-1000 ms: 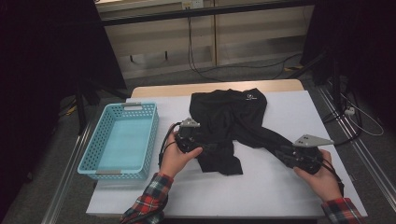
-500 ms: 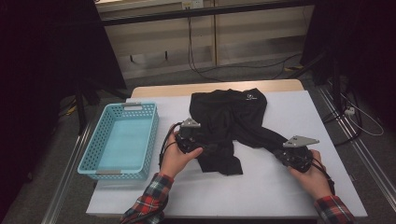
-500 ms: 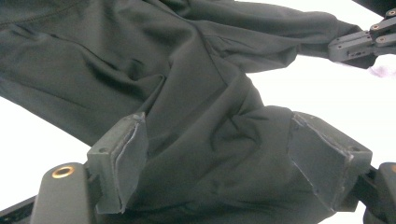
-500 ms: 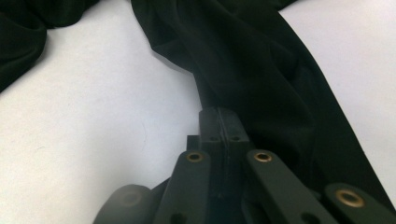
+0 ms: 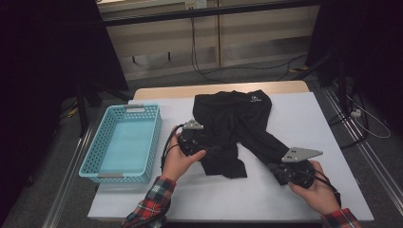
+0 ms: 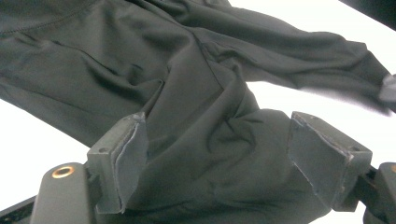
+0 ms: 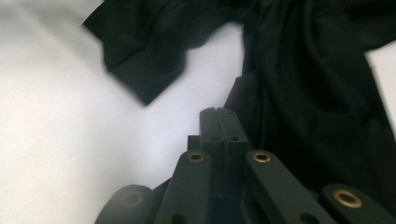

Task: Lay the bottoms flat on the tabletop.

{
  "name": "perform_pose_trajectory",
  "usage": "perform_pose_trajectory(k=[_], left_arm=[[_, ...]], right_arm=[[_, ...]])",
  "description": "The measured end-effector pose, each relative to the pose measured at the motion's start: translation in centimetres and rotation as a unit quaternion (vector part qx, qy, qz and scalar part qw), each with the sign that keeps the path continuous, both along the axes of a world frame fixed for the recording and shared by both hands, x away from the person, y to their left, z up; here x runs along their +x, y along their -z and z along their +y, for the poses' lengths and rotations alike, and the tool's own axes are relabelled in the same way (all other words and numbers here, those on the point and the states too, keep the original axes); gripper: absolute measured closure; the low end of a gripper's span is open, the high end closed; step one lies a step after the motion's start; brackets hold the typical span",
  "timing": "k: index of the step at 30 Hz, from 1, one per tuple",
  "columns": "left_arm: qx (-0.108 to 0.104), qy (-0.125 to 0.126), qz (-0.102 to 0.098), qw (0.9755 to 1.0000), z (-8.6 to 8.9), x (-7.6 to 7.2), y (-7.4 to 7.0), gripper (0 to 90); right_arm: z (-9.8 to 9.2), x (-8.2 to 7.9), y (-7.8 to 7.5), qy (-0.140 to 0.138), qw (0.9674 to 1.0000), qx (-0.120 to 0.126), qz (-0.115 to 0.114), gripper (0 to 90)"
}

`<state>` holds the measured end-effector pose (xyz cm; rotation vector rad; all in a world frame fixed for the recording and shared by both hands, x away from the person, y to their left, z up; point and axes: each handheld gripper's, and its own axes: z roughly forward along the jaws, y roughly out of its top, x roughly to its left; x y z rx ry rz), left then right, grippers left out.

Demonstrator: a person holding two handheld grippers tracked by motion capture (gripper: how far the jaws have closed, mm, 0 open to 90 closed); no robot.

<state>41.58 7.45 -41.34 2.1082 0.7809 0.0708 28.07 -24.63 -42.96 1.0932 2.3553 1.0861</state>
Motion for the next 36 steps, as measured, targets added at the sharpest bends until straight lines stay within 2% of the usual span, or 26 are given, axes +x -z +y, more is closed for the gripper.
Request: perform_pose_trajectory(k=[2, 7, 9, 12, 15, 17, 21, 23, 25, 30, 34, 35, 36], left_arm=[[0.001, 0.0, 0.0, 1.0, 0.0, 0.0, 0.0, 21.1], [0.005, -0.003, -0.002, 1.0, -0.2, 0.0, 0.0, 21.1], [0.003, 0.002, -0.001, 1.0, -0.2, 0.0, 0.0, 21.0], [0.003, 0.004, 0.0, 1.0, -0.2, -0.1, -0.1, 21.1], [0.003, 0.004, 0.001, 1.0, -0.2, -0.1, -0.1, 21.0], [0.004, 0.005, 0.002, 1.0, -0.2, -0.1, 0.1, 21.1], [0.002, 0.008, 0.004, 1.0, -0.5, -0.3, 0.2, 21.0], [0.003, 0.01, 0.003, 0.9999, -0.5, -0.4, 0.2, 21.0], [0.004, 0.011, 0.005, 0.9999, -0.4, -0.4, 0.2, 20.6], [0.003, 0.005, 0.005, 1.0, 0.0, -0.6, 0.3, 20.2], [0.004, 0.006, 0.006, 1.0, 0.2, -0.6, 0.3, 20.2], [0.003, 0.005, 0.005, 1.0, 0.2, -0.6, 0.3, 20.2], [0.003, 0.004, 0.005, 1.0, 0.2, -0.7, 0.2, 20.2]], right_arm=[[0.1, -0.6, 0.1, -0.007, 0.9999, -0.001, 0.008, 90.0], [-0.1, -1.8, 0.1, -0.02, 0.9993, 0.027, 0.018, 90.0], [0.0, -1.8, 0.2, -0.023, 0.999, 0.031, 0.023, 90.0], [0.3, -1.5, 0.6, -0.02, 0.9986, 0.041, 0.027, 80.0], [0.1, -1.1, 0.5, -0.003, 0.9992, 0.036, 0.015, 74.4], [-0.5, -0.8, 0.3, 0.019, 0.9991, 0.037, 0.004, 67.6], [-1.8, 0.3, 0.5, 0.055, 0.998, 0.029, -0.005, 64.5], [-1.9, 0.6, 0.7, 0.059, 0.9978, 0.03, -0.001, 64.7], [-1.6, 0.9, 0.8, 0.061, 0.9979, 0.02, -0.002, 63.8], [-0.7, 1.5, 1.1, 0.052, 0.9985, 0.017, -0.002, 56.0], [1.1, 1.5, 1.6, 0.025, 0.9997, 0.004, 0.004, 58.2], [1.5, 1.4, 1.7, 0.02, 0.9998, -0.002, 0.006, 59.9], [1.9, 1.4, 1.8, 0.015, 0.9998, -0.005, 0.008, 65.5]])
